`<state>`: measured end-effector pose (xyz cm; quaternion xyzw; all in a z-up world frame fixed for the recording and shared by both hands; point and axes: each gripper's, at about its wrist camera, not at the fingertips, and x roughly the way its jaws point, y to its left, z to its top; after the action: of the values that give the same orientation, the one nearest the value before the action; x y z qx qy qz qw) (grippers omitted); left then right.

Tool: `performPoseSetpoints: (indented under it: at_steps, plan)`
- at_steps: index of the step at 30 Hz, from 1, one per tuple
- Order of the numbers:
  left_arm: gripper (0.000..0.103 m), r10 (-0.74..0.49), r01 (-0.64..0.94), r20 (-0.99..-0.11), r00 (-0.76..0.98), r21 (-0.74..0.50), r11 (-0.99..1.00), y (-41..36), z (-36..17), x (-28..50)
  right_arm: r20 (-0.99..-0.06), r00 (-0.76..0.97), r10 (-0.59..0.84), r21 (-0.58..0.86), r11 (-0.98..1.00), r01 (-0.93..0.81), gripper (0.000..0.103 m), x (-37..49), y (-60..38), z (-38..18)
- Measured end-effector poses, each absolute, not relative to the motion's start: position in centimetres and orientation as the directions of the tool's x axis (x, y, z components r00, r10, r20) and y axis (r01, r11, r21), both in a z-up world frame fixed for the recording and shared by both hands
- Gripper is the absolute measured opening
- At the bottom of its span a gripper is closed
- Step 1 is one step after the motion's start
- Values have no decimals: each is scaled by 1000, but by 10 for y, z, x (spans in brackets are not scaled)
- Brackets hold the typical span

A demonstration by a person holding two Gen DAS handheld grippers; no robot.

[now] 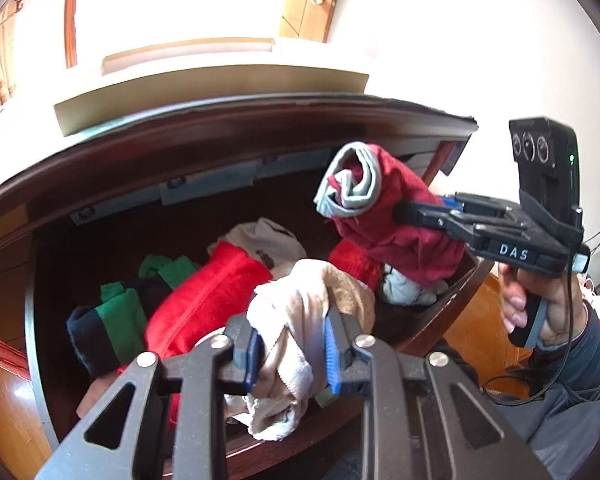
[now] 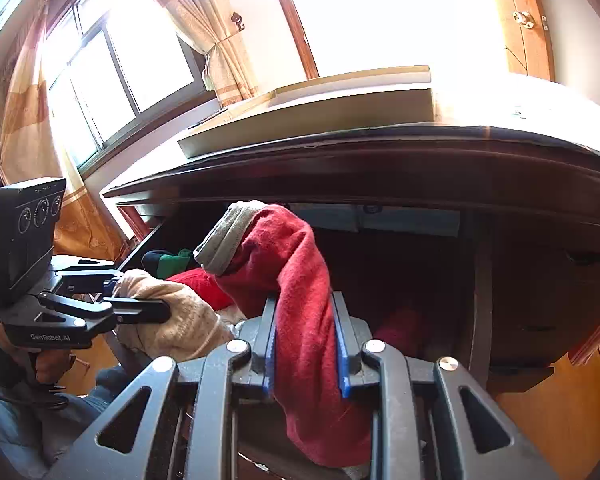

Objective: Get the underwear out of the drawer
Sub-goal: 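Lift both socks out of the drawer with both tools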

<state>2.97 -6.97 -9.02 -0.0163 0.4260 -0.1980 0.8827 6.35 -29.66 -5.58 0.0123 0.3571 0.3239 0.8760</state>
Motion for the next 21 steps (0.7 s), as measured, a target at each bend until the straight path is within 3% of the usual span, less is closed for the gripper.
performPoseSetpoints:
  at_steps: [21]
  plan:
    - [23,-321,292,-622,714,-153,944,-45,-59,15,-559,575,597,300,793,-531,25,53,-317,-51]
